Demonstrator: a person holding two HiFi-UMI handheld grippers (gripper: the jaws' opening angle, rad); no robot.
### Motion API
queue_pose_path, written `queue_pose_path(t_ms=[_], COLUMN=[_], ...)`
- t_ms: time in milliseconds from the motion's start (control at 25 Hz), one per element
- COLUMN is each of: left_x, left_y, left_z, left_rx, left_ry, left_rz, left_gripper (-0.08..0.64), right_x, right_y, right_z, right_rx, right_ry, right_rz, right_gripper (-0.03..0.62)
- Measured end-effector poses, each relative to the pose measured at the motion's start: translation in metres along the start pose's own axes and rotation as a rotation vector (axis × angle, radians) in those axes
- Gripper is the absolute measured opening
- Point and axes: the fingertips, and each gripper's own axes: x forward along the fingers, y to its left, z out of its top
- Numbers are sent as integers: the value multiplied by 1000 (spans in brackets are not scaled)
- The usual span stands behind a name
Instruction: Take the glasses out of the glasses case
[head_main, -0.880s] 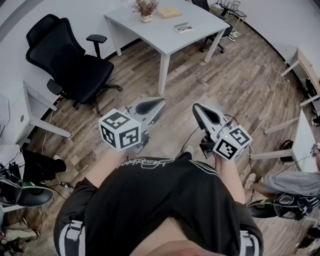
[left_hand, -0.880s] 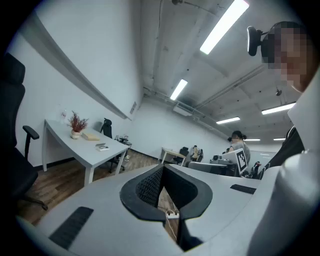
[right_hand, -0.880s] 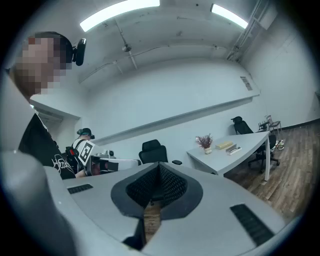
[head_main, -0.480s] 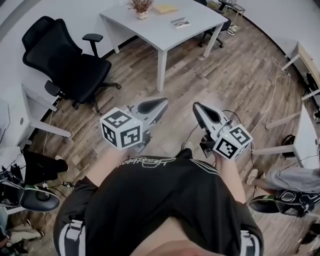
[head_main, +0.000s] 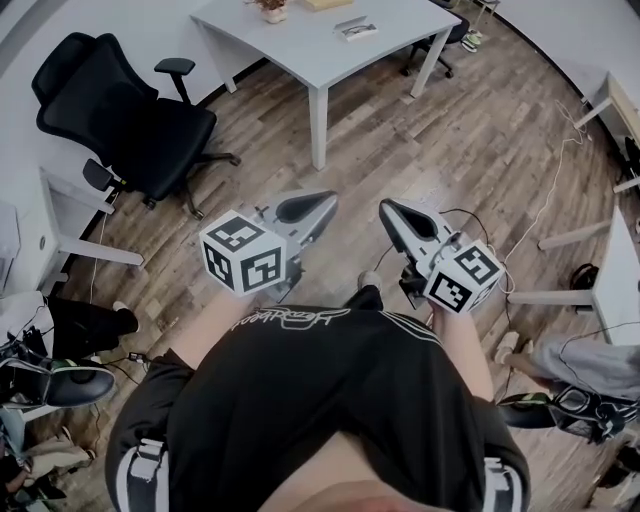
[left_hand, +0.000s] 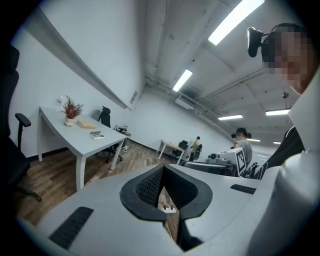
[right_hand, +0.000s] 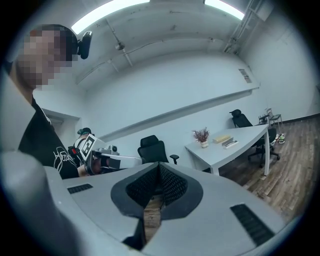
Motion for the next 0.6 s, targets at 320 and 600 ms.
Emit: queue_pose_path(t_ms=[320, 600], left_x=[75, 157], left_y=[13, 23], left_z=[4, 18], left_rx=[-15, -20], left_ry=[17, 34], left_rz=[44, 55], left_gripper=[8, 8], right_x=[-9, -21], right_y=[-76, -154], right_z=[10, 25], right_rx=[22, 21], right_ry=[13, 27], right_rz=[30, 40], right_gripper=[9, 9])
